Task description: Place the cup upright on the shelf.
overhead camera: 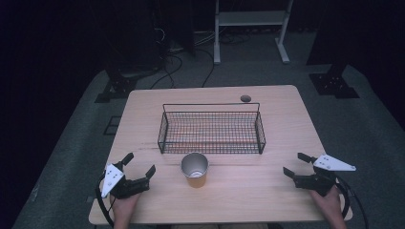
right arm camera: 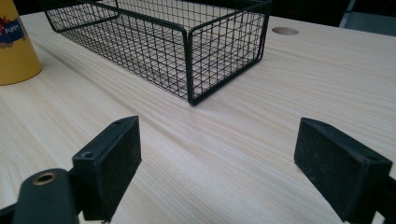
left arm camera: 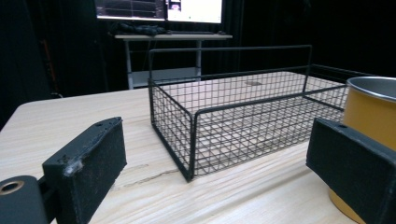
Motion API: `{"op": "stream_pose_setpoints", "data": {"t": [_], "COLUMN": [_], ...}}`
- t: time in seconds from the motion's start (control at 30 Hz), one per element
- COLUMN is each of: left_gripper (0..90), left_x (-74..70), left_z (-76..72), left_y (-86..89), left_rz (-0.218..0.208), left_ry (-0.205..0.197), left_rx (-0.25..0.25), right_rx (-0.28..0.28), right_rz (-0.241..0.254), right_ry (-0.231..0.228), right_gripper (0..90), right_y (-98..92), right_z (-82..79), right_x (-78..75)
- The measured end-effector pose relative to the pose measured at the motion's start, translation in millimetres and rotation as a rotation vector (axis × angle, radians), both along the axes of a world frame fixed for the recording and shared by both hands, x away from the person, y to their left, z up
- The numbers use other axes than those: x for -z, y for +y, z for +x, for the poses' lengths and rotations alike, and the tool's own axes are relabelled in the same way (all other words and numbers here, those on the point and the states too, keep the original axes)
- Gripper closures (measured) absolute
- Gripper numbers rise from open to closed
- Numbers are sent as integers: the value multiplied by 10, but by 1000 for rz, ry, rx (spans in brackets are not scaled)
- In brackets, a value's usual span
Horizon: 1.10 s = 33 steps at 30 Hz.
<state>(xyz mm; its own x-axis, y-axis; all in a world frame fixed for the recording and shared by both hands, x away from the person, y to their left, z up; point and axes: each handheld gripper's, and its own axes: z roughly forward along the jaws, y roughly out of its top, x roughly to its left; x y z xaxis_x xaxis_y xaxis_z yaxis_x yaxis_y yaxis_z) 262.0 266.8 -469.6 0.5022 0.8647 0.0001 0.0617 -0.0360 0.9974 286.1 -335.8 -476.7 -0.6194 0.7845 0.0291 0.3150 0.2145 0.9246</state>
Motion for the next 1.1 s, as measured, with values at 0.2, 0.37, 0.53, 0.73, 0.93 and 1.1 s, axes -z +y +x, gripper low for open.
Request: {"op": "stream_pose_setpoints", "data": {"t": [0.2, 0.37, 0.53, 0.73, 0.93, 1.1], "left_gripper": [31, 23, 13, 13, 13, 12], "left_x": [0, 4, 4, -3, -17, -31], "left_z": [0, 3, 2, -9, -26, -45], "left_y": [-36, -89, -158, -241, -318, -418], "left_rz": [-2, 7, 17, 23, 29, 45], "left_ry": [-1, 0, 0, -11, -19, -24], "left_rx": [41, 94, 154, 218, 264, 310], "right_rx": [1, 0, 1, 1, 1, 1], "right_rz": [3, 4, 4, 4, 4, 5], "right_ry": [1, 2, 1, 2, 2, 1], "right_gripper": [137, 138, 138, 138, 137, 137], "right_y": [-2, -3, -3, -3, -5, -4], "right_z": [1, 1, 1, 2, 3, 3], "right_x": [0, -1, -1, -1, -1, -1]}}
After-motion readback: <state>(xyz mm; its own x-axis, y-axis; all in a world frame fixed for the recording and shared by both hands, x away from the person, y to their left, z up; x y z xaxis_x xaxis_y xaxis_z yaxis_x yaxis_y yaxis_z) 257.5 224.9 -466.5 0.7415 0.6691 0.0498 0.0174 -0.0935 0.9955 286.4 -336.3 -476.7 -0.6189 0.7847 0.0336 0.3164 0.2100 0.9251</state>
